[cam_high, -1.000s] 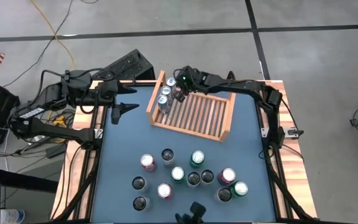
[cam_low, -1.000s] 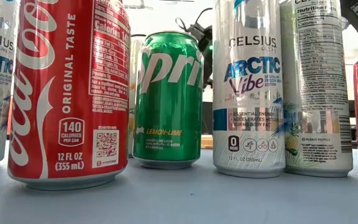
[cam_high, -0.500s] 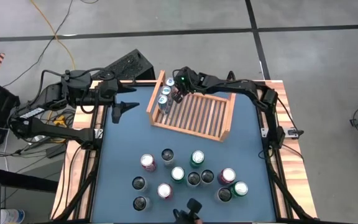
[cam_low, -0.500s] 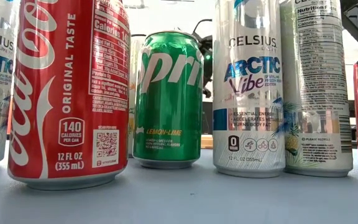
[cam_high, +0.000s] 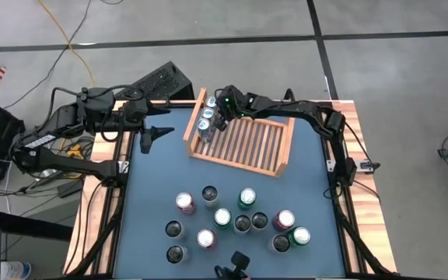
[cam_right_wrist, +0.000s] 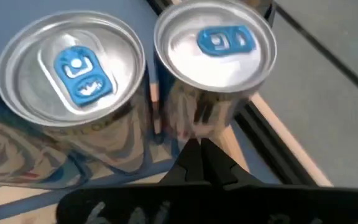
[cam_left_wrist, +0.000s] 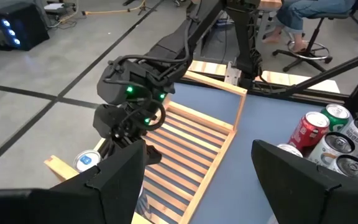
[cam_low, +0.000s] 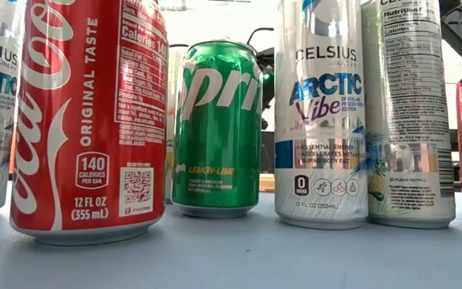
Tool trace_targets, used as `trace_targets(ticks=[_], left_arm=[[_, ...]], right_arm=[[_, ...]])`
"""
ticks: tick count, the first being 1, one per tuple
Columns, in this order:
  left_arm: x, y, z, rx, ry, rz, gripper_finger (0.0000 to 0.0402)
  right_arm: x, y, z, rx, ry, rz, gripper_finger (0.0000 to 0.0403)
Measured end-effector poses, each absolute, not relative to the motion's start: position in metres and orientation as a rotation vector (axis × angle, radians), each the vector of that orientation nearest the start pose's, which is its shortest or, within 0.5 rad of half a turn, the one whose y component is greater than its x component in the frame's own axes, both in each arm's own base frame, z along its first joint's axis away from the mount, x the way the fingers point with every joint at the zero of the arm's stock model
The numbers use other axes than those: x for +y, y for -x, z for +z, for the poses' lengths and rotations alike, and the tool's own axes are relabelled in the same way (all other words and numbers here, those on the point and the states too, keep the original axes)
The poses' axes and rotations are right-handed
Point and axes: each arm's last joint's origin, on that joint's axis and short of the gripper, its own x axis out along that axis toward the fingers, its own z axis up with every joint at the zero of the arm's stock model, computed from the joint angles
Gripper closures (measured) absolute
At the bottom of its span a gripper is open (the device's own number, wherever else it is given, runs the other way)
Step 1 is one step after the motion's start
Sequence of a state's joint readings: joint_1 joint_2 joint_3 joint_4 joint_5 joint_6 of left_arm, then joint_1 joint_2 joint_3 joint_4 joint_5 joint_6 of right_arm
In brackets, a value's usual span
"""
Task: Place canned beverage on shelf
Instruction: Adjust the blue soda cans on the shelf, then put the green soda can on the shelf
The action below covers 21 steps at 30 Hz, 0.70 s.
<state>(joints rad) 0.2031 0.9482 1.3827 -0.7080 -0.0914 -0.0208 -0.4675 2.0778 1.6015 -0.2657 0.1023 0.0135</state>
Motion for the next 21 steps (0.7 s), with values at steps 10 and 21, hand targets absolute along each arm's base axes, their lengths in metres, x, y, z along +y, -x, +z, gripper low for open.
trace_targets(ticks=[10,21], left_arm=[[0.033,-0.153,0.45,0.259,0.09,0.278,0.0123],[0.032,-0.154,0.452,0.234,0.111,0.224,0.0123]], right_arm=[[-0.182,-0.363,0.294,0.75,-0.317,-0.397,0.0403],[-0.055,-0.309,0.371,0.841,-0.331,-0.093,0.0299]])
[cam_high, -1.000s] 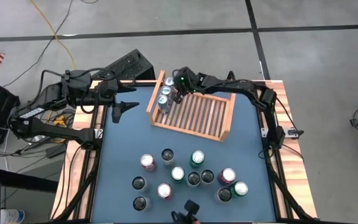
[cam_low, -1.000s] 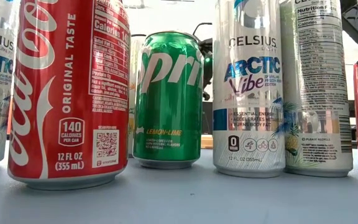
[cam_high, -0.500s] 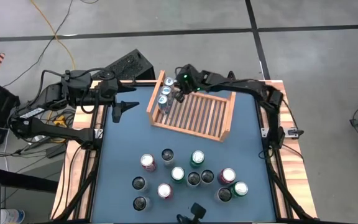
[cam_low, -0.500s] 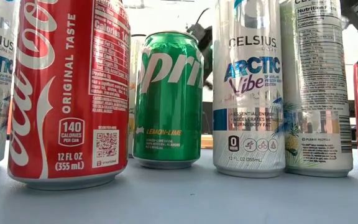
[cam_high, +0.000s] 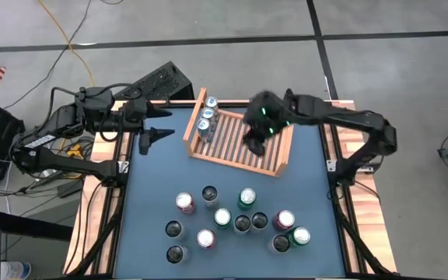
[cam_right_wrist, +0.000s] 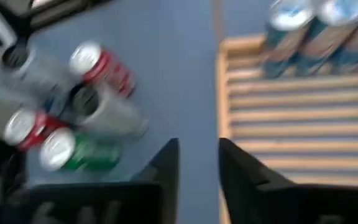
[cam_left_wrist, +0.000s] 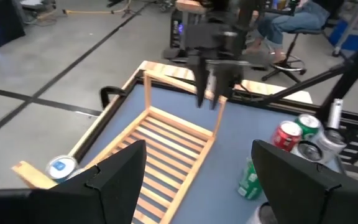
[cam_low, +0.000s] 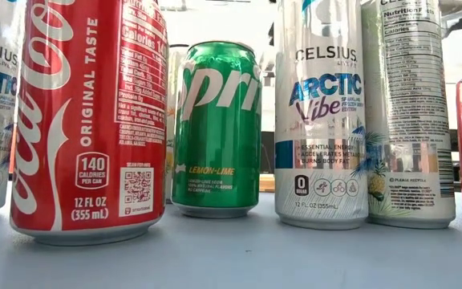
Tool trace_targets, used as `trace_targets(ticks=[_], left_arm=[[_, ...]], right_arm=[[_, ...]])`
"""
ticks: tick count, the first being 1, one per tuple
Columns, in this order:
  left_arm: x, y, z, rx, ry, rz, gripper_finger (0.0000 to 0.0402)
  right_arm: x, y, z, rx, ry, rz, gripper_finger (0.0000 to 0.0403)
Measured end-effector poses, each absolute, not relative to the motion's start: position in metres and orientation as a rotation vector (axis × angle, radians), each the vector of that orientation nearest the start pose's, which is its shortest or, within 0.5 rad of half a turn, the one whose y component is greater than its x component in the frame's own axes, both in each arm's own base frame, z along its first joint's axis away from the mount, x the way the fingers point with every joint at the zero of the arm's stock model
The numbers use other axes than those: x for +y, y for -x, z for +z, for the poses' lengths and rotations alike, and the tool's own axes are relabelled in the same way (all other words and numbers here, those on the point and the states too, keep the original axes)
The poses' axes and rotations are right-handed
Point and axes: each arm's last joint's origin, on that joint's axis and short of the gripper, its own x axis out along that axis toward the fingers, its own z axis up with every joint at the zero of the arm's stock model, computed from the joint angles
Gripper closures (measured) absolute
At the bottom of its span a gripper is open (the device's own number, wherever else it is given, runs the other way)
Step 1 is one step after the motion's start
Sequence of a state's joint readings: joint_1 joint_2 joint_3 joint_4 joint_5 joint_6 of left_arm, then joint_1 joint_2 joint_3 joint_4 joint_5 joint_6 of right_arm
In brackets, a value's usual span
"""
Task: Place canned beverage on shelf
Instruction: Put the green soda can on the shelf
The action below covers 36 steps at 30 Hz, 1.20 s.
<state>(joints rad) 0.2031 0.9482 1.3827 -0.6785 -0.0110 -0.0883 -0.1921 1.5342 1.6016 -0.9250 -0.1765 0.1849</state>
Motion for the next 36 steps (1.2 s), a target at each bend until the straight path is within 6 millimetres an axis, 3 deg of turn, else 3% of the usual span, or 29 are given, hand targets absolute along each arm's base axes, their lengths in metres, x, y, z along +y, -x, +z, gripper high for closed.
trace_targets(ticks=[7,11,21,26,36], left_arm=[[0.03,-0.154,0.452,0.236,0.129,0.173,0.0123],[0.03,-0.154,0.451,0.245,0.122,0.143,0.0123],[0.028,-0.153,0.447,0.297,0.112,0.095,0.0123],[0.028,-0.152,0.446,0.308,0.115,0.086,0.0123],[0.028,-0.152,0.445,0.314,0.116,0.087,0.0123]], right_arm=[[0.009,-0.31,0.364,0.948,-0.376,-0.067,0.0139],[0.031,-0.322,0.344,1.039,-0.337,-0.08,0.009],[0.058,-0.348,0.288,1.282,-0.299,-0.058,0.0079],[0.07,-0.353,0.281,1.287,-0.263,-0.009,0.0073],[0.072,-0.357,0.276,1.28,-0.217,-0.031,0.0054]])
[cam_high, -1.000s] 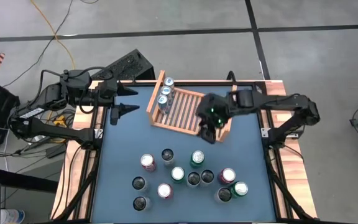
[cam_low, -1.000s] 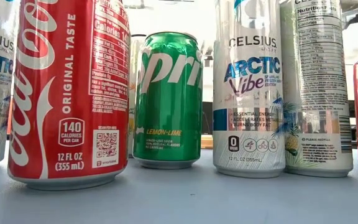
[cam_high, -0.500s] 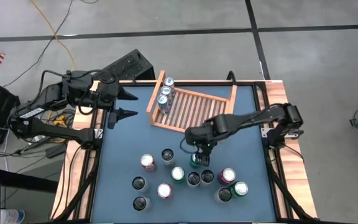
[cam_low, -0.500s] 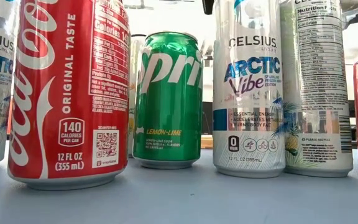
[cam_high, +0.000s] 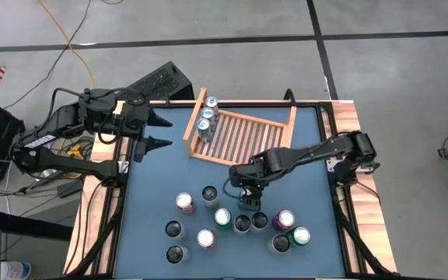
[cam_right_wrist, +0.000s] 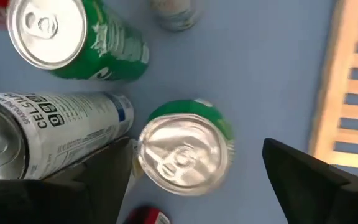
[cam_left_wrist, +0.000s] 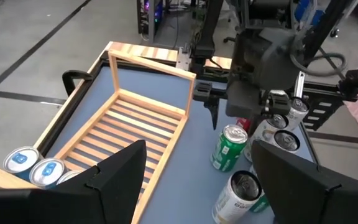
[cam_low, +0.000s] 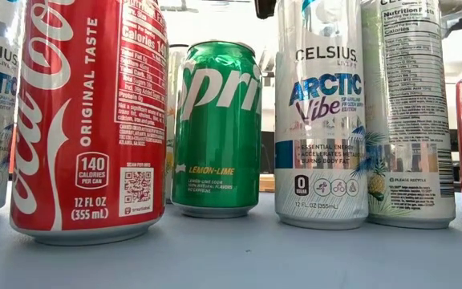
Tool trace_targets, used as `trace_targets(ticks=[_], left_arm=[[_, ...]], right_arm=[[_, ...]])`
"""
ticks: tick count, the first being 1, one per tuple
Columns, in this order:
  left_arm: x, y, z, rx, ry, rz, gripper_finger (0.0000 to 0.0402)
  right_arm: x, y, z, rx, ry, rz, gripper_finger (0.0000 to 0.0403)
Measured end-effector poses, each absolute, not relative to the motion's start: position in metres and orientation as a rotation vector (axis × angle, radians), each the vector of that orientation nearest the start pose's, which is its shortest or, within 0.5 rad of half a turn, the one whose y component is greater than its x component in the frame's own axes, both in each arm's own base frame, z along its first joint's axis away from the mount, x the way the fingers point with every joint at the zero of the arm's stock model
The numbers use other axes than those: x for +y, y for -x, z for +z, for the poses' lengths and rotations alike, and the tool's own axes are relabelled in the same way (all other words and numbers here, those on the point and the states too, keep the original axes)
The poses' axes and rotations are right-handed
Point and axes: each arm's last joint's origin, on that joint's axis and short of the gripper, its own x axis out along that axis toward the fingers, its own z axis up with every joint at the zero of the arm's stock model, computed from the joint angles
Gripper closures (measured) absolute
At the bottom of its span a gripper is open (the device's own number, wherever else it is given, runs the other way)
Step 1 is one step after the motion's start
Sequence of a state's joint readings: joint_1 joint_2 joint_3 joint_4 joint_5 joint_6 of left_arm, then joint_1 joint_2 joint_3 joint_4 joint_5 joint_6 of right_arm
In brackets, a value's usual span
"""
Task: Place canned beverage on shelf
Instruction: Put the green soda can on the shelf
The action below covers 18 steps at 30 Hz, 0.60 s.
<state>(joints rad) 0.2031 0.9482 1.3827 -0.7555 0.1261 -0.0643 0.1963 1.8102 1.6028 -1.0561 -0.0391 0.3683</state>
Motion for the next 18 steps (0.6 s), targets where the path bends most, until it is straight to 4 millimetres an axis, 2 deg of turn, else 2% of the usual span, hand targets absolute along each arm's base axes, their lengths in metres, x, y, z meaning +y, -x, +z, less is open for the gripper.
trace_targets(ticks=[8,18], left_arm=[[0.027,-0.151,0.443,0.34,0.121,0.088,0.0123],[0.027,-0.151,0.443,0.339,0.13,0.079,0.0123]], right_arm=[[0.084,-0.368,0.251,1.331,-0.209,-0.024,0.0048],[0.079,-0.369,0.249,1.349,-0.233,-0.055,0.0062]])
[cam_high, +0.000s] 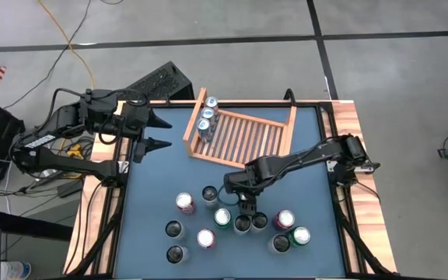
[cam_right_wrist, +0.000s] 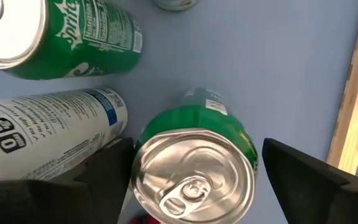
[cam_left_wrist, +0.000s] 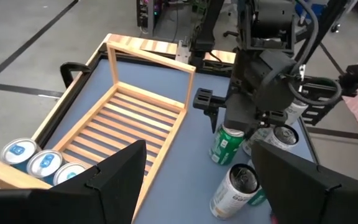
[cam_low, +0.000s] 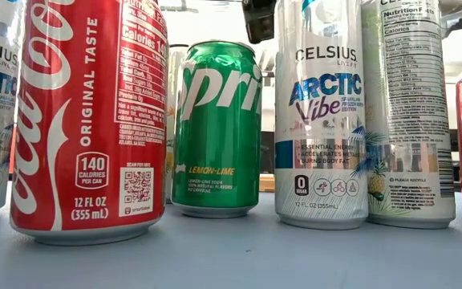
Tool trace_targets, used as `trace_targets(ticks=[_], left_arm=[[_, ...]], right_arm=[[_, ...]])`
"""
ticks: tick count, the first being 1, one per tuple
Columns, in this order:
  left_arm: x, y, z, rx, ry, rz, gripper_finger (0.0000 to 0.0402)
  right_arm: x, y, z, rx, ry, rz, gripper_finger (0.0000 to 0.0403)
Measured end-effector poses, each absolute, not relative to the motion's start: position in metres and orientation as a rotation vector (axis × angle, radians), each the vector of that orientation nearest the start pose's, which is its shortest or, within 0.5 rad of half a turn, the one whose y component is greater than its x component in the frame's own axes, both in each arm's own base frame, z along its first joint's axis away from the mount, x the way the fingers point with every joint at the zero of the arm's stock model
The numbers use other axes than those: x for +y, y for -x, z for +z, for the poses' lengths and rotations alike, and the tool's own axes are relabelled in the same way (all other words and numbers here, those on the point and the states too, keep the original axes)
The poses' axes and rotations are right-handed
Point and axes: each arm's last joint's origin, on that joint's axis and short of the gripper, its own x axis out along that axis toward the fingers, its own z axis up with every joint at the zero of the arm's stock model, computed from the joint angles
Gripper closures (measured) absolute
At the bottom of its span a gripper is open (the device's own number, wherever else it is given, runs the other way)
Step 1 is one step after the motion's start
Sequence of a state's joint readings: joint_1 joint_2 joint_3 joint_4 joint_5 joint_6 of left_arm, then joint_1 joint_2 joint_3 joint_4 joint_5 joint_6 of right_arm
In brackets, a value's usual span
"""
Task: Place canned beverage on shelf
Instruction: Put the green soda can on the shelf
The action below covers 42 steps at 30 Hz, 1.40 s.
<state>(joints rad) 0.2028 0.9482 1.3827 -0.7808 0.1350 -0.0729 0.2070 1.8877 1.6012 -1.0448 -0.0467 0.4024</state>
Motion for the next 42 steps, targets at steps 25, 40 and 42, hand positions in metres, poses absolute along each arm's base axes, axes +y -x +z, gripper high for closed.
trace_targets(ticks=[25,40,42], left_arm=[[0.027,-0.152,0.443,0.34,0.114,0.055,0.0123],[0.055,-0.195,0.426,0.391,0.1,-0.154,0.0123],[0.065,-0.201,0.42,0.416,0.097,-0.133,0.0123]], right_arm=[[0.049,-0.367,0.259,1.308,-0.238,-0.182,0.0133],[-0.011,-0.363,0.339,1.184,-0.181,-0.263,0.0134],[-0.019,-0.361,0.346,1.17,-0.154,-0.292,0.0134]])
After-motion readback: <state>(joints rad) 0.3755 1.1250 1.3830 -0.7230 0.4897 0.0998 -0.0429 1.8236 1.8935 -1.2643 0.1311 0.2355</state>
